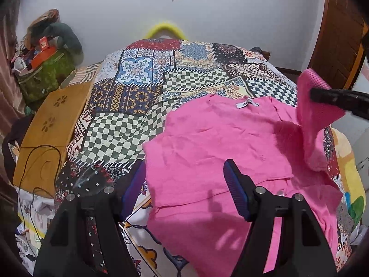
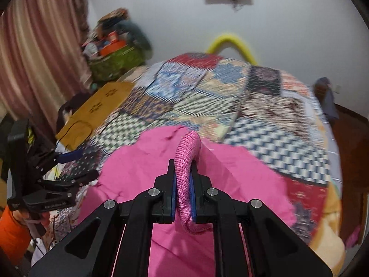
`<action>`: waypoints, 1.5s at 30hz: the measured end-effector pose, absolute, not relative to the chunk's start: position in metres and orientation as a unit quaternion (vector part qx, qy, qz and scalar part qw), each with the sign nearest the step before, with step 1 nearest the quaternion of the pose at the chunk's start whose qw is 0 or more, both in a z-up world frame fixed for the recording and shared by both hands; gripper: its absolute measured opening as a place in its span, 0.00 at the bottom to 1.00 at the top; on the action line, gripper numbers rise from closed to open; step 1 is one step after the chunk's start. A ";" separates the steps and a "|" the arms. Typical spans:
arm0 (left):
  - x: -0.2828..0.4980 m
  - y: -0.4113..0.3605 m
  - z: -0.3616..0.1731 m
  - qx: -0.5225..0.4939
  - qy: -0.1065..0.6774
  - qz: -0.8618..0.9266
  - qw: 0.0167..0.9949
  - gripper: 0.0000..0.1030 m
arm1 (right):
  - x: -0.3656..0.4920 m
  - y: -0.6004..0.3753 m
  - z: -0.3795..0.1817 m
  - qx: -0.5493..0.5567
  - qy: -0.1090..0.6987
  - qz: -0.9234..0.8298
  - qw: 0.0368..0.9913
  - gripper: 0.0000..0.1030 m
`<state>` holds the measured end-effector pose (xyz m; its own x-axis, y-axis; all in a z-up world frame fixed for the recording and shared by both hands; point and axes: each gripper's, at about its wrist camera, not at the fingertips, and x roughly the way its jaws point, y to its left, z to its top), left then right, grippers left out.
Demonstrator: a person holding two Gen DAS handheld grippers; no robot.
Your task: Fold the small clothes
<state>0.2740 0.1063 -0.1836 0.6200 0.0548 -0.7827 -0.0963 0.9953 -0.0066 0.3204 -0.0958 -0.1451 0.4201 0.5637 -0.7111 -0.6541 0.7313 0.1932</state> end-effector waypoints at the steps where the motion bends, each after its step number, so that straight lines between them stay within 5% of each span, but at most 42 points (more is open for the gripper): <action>1: 0.274 0.108 -0.185 -0.025 0.436 0.042 0.899 0.67 | 0.320 -0.085 -0.151 -0.062 0.405 0.371 0.834 0.08; 6: 0.277 0.109 -0.193 -0.032 0.445 0.042 0.894 0.67 | 0.316 -0.058 -0.167 -0.083 0.427 0.392 0.811 0.16; 8: 0.278 0.108 -0.193 -0.033 0.447 0.041 0.893 0.67 | 0.314 -0.056 -0.168 -0.088 0.430 0.392 0.809 0.31; 11: 0.280 0.104 -0.190 -0.034 0.444 0.037 0.894 0.67 | 0.312 -0.067 -0.160 -0.084 0.419 0.388 0.817 0.41; 24: 0.332 0.075 -0.222 -0.065 0.491 0.014 0.869 0.70 | 0.329 -0.175 -0.169 -0.097 0.426 0.274 0.857 0.45; 27: 0.342 0.075 -0.237 -0.085 0.510 0.009 0.856 0.49 | 0.337 -0.199 -0.188 -0.082 0.453 0.249 0.852 0.45; 29: 0.346 0.074 -0.244 -0.100 0.518 -0.001 0.850 0.26 | 0.344 -0.207 -0.203 -0.071 0.472 0.241 0.845 0.45; 34: 0.345 0.069 -0.249 -0.076 0.514 0.004 0.855 0.14 | 0.356 -0.207 -0.225 -0.044 0.493 0.253 0.831 0.45; 36: 0.343 0.070 -0.248 -0.069 0.512 0.006 0.856 0.14 | 0.359 -0.200 -0.230 -0.040 0.491 0.260 0.830 0.40; 40: 0.343 0.073 -0.248 -0.046 0.507 0.023 0.860 0.14 | 0.361 -0.186 -0.230 -0.060 0.475 0.268 0.836 0.08; 45: 0.345 0.074 -0.249 -0.027 0.502 0.029 0.864 0.14 | 0.369 -0.182 -0.225 -0.080 0.457 0.257 0.848 0.06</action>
